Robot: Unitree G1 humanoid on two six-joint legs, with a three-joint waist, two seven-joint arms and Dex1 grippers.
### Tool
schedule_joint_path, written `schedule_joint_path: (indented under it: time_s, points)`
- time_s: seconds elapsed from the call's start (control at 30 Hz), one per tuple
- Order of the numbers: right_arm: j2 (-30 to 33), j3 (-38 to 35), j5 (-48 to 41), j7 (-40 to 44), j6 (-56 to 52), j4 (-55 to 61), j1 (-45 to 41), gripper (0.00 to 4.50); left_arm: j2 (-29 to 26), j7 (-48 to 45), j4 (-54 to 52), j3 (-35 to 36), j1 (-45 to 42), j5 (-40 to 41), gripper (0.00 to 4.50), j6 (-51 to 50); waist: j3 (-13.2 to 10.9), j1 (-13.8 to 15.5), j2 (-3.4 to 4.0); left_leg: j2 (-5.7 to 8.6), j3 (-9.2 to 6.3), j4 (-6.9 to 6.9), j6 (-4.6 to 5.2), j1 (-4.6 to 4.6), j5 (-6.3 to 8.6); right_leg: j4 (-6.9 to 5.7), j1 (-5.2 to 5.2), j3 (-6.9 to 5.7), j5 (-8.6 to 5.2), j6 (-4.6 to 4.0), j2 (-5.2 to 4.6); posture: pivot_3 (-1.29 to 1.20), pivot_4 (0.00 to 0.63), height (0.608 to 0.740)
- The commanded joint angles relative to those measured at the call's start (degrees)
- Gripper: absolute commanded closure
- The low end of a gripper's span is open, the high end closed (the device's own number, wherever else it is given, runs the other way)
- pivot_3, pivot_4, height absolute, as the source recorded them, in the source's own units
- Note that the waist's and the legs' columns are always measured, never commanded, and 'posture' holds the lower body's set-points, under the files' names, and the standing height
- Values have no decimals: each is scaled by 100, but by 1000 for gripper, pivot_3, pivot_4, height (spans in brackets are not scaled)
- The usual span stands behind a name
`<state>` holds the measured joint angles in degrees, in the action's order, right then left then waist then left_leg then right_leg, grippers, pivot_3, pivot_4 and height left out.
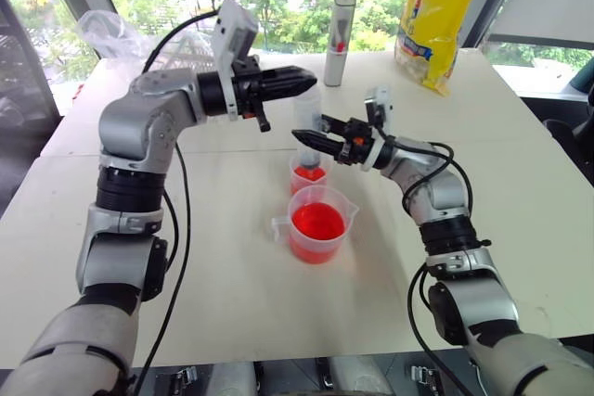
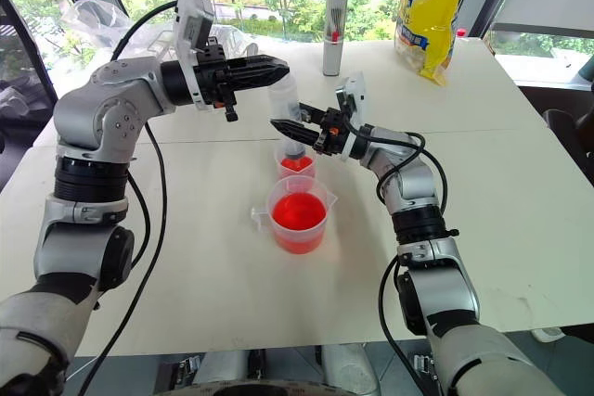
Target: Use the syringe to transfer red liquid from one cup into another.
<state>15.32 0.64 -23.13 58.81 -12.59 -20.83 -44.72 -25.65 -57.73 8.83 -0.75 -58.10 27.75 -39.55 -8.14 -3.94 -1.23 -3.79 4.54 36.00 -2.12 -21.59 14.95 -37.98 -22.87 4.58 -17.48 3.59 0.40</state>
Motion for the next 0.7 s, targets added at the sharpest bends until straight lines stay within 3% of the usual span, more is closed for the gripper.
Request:
schedule_joint_path:
  time_s: [0.03, 0.17, 0.27, 0.47, 0.5, 0.7]
  points:
    - [29, -408, -327, -148, 139, 469, -524, 3108, 48, -149, -151, -286, 176, 63, 4469, -246, 0, 1, 0, 0, 0, 0, 0, 0, 0, 0, 0, 0, 0, 0, 0, 0, 150, 740]
    - [20, -355, -330, -115, 86, 553, -432, 3108, -61, -115, -299, -149, 133, 179, 4469, -354, 0, -3, 0, 0, 0, 0, 0, 0, 0, 0, 0, 0, 0, 0, 0, 0, 150, 740]
    - [3, -291, -347, -70, 20, 688, -325, 3108, -93, -8, -400, 56, 110, 328, 3287, -531, 0, 1, 0, -1, -1, -1, 0, 0, 0, 0, 0, 0, 0, 0, 1, 0, 150, 740]
    - [-53, -219, -381, -56, -125, 897, -203, 3108, -128, 263, -619, 295, 149, 485, 352, -629, 0, -2, 0, -1, -2, -1, 0, 1, 0, 0, 2, 0, 0, 0, -2, 0, 150, 740]
    - [-54, -212, -393, -62, -144, 926, -188, 3108, -140, 289, -669, 308, 169, 508, 74, -645, 0, -2, 0, -2, -3, -1, 0, 0, 0, 1, 1, 0, 0, 0, -3, 0, 150, 740]
    - [-69, -164, -439, -96, -221, 1046, -119, 3108, -412, 501, -936, 609, 367, 629, 74, -650, 0, -3, 0, -3, -3, -2, 0, 1, 0, 0, 1, 1, 0, 0, -5, 0, 150, 740]
